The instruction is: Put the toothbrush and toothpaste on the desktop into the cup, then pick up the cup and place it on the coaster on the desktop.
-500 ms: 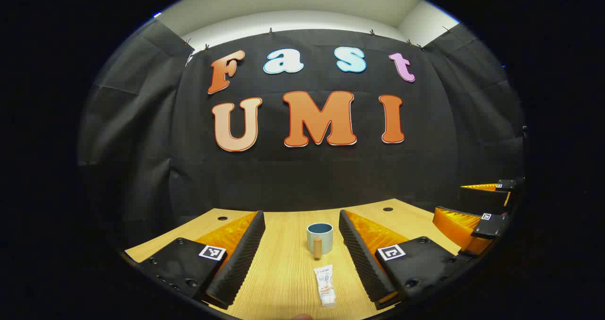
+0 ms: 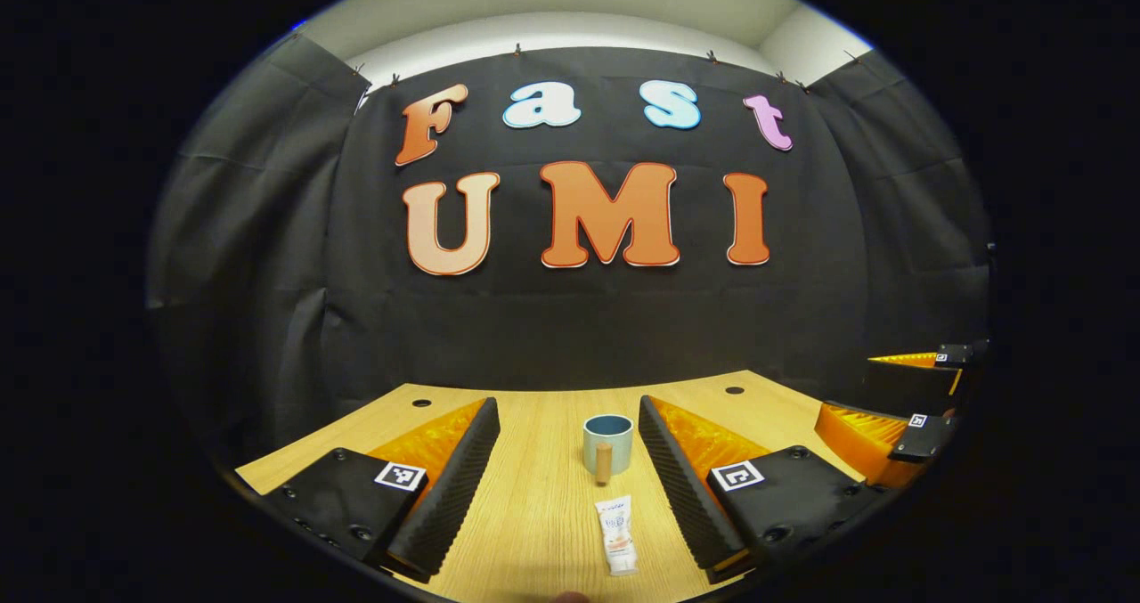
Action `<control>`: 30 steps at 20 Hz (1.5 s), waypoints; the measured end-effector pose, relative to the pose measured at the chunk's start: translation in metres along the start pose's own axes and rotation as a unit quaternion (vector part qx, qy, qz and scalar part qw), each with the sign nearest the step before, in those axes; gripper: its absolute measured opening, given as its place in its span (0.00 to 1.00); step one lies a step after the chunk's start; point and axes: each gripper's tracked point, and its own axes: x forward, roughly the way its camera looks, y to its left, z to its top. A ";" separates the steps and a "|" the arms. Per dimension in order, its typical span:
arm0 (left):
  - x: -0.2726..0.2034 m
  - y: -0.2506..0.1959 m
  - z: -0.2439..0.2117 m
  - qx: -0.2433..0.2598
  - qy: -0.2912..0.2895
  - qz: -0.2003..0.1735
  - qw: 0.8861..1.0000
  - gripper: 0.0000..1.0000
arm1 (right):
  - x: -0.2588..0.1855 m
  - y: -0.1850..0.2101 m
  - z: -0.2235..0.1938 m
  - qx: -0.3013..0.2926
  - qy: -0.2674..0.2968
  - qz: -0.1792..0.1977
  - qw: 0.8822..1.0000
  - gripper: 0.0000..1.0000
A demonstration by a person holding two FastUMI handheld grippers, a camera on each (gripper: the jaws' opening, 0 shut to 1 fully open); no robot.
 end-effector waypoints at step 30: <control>0.097 -0.053 -0.165 -0.003 0.417 -0.120 0.901 1.00 | 0.071 -0.020 -0.082 0.028 0.242 0.064 0.968 0.94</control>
